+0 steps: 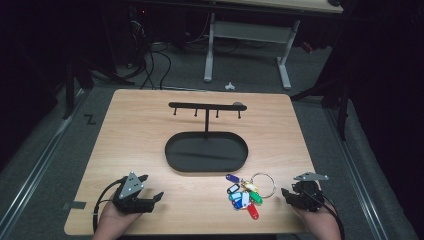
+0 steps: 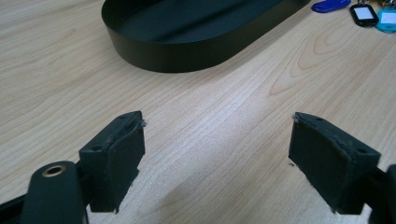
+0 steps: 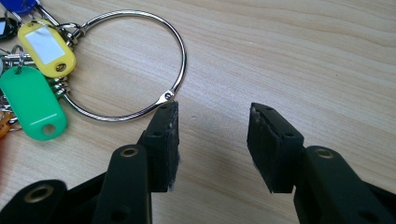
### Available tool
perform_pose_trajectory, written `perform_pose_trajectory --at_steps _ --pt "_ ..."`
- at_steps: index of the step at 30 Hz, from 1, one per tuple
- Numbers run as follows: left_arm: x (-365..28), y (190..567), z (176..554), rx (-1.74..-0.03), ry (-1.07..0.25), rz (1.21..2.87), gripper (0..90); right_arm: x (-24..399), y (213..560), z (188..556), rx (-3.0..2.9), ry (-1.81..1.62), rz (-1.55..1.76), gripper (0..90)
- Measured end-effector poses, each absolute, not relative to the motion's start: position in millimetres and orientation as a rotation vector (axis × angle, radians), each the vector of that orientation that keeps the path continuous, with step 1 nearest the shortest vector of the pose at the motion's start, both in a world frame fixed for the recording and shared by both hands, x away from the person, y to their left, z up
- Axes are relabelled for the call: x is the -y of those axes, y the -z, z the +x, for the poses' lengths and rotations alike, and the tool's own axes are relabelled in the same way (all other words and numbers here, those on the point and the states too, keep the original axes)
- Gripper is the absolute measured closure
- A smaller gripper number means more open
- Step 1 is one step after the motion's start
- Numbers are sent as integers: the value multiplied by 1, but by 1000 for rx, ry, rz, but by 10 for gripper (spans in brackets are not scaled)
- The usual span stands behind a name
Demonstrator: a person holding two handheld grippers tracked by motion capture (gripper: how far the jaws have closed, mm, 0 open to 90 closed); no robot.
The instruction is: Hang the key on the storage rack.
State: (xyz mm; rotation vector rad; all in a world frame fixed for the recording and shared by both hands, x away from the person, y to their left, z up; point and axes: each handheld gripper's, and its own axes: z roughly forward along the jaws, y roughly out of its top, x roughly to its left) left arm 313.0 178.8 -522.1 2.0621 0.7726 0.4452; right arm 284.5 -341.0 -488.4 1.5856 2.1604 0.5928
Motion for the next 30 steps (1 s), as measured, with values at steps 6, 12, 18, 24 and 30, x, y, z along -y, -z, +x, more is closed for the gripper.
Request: perform_pose_trajectory --at_steps 6,12,18,24,30 --pt "-179 522 312 -767 -442 2065 190 338 488 290 -2221 -546 1574 524" --pt "-179 522 312 -763 -435 2070 190 336 486 293 -2287 -483 1547 520" --pt "-179 522 312 -759 -432 2072 190 333 481 296 -2333 -436 1531 515" --pt "-178 522 311 -752 -431 2074 189 330 476 297 -2423 -357 1470 481" --pt "-177 523 312 -746 -424 2080 190 327 473 300 -2481 -286 1445 451"
